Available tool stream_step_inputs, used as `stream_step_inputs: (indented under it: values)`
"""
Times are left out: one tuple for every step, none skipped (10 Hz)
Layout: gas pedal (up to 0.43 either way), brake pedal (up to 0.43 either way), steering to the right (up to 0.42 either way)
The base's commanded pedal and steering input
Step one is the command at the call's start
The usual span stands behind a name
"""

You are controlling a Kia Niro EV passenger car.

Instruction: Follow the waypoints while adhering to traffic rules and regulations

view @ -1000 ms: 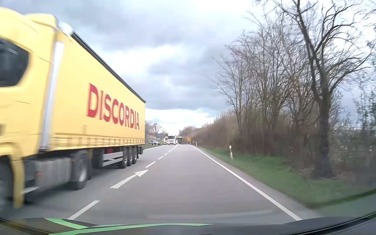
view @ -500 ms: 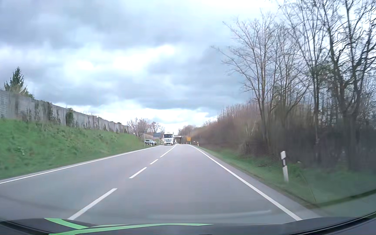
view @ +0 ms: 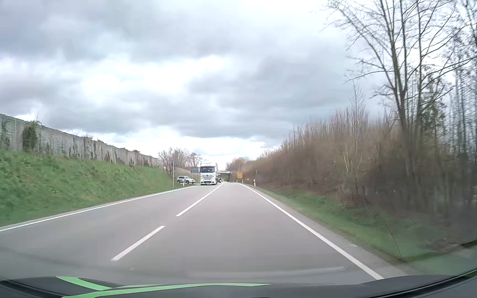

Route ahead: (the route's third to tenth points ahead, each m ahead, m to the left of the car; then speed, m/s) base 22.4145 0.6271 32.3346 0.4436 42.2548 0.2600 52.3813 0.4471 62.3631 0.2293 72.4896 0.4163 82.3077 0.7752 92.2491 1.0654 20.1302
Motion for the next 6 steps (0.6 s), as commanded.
stream_step_inputs:
  values:
    - [0.150,0.000,0.001]
    - [0.138,0.000,0.002]
    - [0.138,0.000,0.002]
    - [0.138,0.000,0.001]
    - [0.138,0.000,0.001]
    - [0.138,0.000,0.001]
